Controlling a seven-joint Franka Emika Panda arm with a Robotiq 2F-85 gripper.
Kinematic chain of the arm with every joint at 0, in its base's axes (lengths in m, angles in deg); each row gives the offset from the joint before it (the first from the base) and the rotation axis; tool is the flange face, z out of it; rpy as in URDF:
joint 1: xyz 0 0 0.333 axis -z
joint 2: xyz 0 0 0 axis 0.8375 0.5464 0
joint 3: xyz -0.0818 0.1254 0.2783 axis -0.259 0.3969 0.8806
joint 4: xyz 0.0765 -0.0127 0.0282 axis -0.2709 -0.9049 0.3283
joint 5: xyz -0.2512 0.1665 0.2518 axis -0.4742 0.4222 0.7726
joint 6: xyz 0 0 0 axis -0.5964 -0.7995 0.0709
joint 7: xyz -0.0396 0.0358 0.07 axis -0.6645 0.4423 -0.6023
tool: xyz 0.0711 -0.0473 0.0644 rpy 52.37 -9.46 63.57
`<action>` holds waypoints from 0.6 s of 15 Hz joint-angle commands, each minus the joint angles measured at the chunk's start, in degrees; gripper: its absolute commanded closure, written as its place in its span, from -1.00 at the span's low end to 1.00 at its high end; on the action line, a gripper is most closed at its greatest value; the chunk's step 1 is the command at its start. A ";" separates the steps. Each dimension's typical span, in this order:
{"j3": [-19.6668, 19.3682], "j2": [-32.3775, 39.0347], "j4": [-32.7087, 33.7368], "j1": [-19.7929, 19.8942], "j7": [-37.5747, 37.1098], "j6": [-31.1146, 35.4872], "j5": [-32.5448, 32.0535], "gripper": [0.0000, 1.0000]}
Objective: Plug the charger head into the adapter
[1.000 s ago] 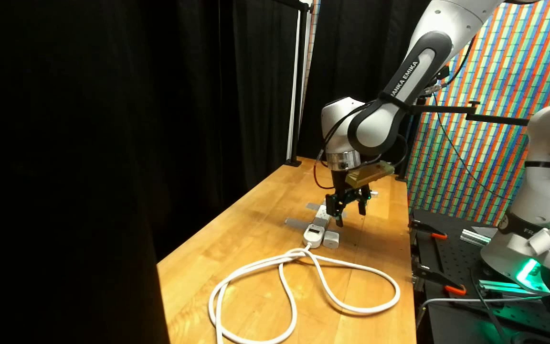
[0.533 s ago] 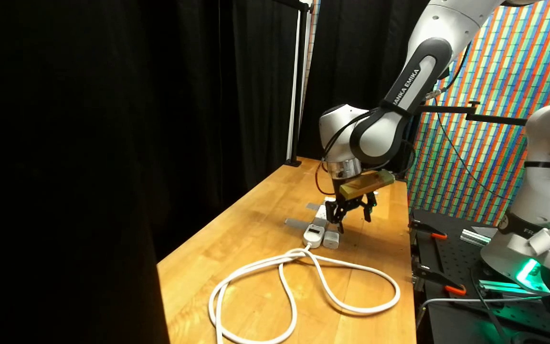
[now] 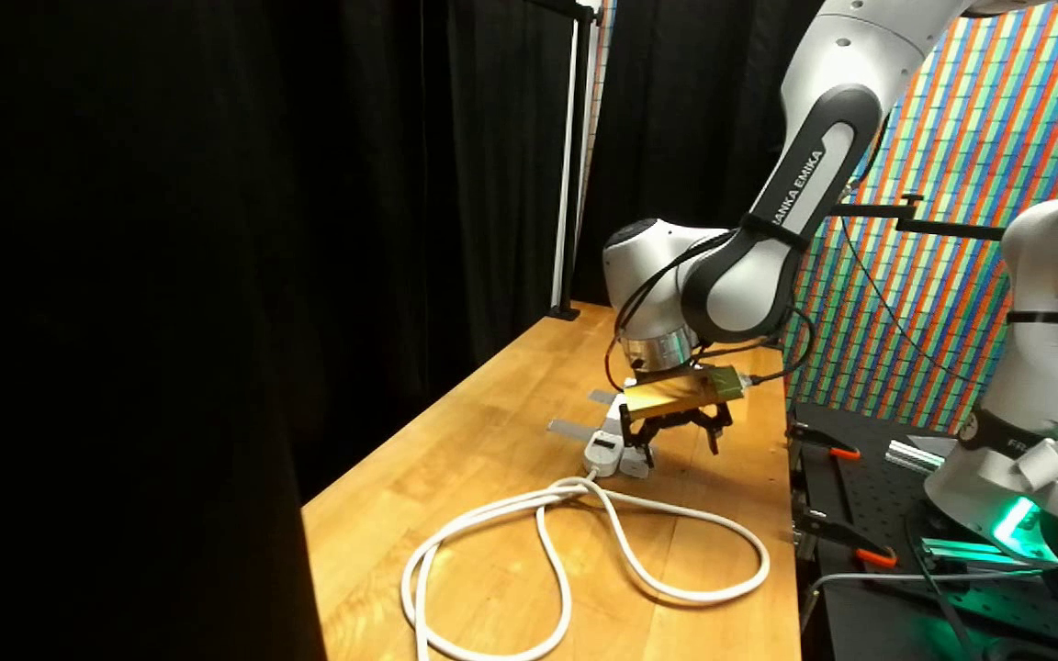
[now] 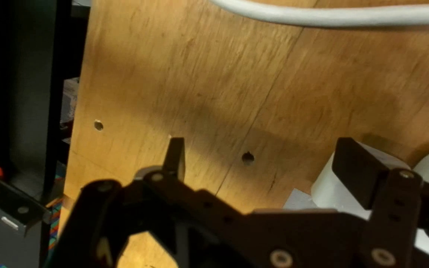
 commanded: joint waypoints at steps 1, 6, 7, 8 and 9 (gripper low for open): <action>-1.24 -1.15 -0.86 -0.77 -8.65 3.23 -3.95 -1.00; -3.26 0.11 -2.00 -0.91 -16.71 11.81 -9.19 -1.00; -3.95 0.68 -1.93 -1.27 -18.30 13.19 -10.67 -1.00; -4.53 1.10 -1.99 -1.57 -19.56 14.33 -11.87 -1.00; -5.09 1.56 -2.13 -1.81 -20.79 15.53 -13.07 -1.00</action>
